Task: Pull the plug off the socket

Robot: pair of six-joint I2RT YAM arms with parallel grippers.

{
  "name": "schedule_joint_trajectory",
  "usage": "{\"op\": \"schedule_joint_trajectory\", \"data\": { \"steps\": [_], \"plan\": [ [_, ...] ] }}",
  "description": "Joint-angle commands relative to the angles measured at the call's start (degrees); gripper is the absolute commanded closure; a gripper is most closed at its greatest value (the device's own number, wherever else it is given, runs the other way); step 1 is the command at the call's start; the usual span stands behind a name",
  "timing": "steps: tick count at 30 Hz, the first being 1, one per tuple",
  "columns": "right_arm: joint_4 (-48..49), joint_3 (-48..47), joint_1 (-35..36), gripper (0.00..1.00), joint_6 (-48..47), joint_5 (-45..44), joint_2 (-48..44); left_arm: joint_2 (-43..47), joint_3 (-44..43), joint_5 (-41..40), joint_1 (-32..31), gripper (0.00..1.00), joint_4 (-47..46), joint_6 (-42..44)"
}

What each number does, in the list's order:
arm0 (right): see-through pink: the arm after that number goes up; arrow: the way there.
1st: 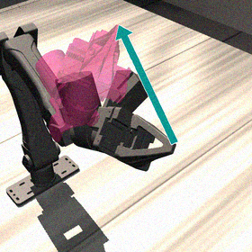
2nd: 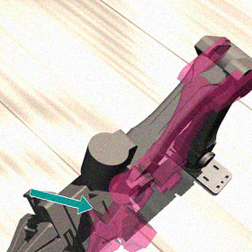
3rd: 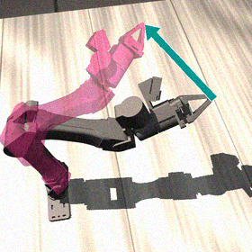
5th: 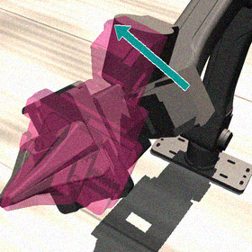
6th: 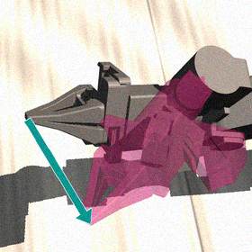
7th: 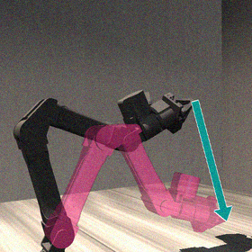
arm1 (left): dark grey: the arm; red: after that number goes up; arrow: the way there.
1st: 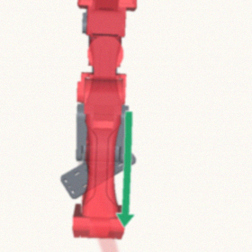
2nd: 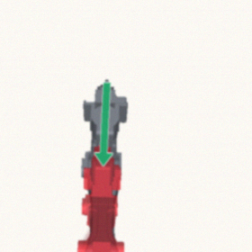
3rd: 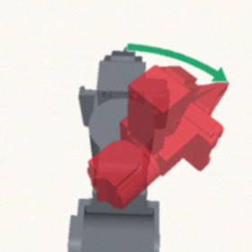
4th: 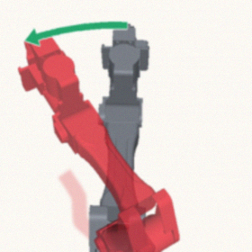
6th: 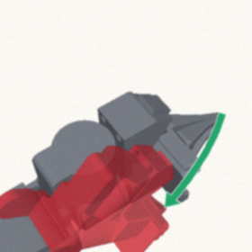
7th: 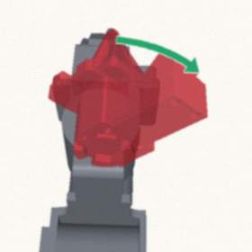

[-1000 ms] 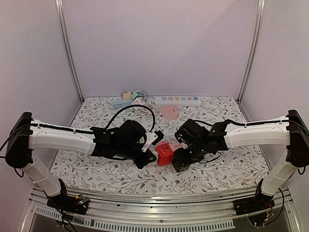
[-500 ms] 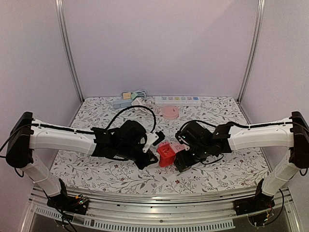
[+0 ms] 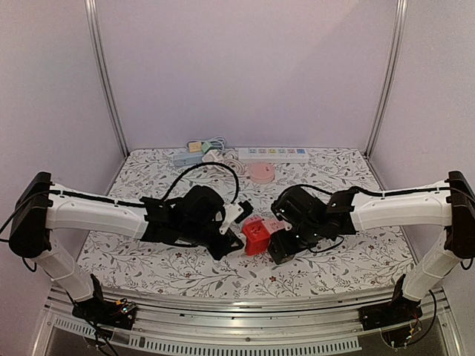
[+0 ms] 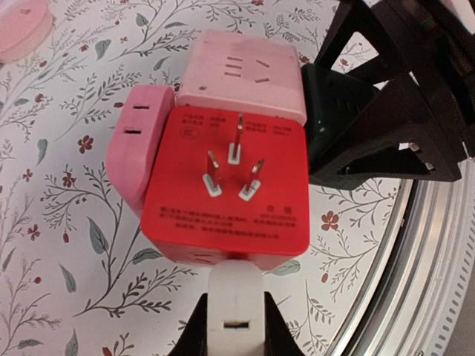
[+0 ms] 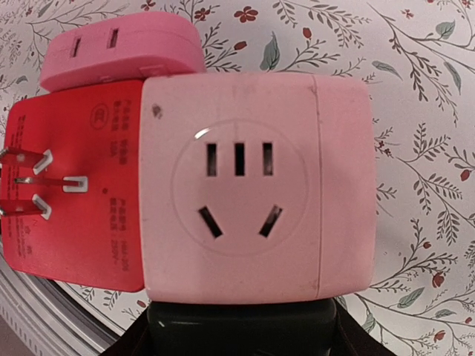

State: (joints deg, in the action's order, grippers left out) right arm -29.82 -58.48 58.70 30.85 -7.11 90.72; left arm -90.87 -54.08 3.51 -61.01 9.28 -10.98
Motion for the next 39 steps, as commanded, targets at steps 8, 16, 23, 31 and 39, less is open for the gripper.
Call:
{"op": "schedule_joint_trajectory", "data": {
  "steps": [8, 16, 23, 31, 39],
  "plan": [
    [-4.3, -4.8, -2.5, 0.55, 8.4, -6.2, 0.2, 2.3, 1.2, 0.3, 0.1, 1.00, 0.6, -1.4],
    [-3.1, -4.7, -2.9, 0.55, 7.6, -4.8, 0.5, 2.5, 1.5, -0.4, 0.2, 1.00, 0.7, -1.0],
    [-1.1, -2.0, -2.8, 0.55, 1.6, -4.2, -0.2, 2.6, 0.8, -0.5, 0.9, 1.00, 2.3, -0.3],
    [1.1, -0.2, -1.4, 0.55, -4.8, -2.7, -1.4, 2.2, 0.2, -0.1, 1.3, 1.00, 2.4, -0.1],
    [3.5, 1.2, -0.4, 0.55, -7.5, -1.7, -2.3, 2.4, 0.0, 0.0, 1.8, 1.00, 2.9, 0.0]
  ]
}}
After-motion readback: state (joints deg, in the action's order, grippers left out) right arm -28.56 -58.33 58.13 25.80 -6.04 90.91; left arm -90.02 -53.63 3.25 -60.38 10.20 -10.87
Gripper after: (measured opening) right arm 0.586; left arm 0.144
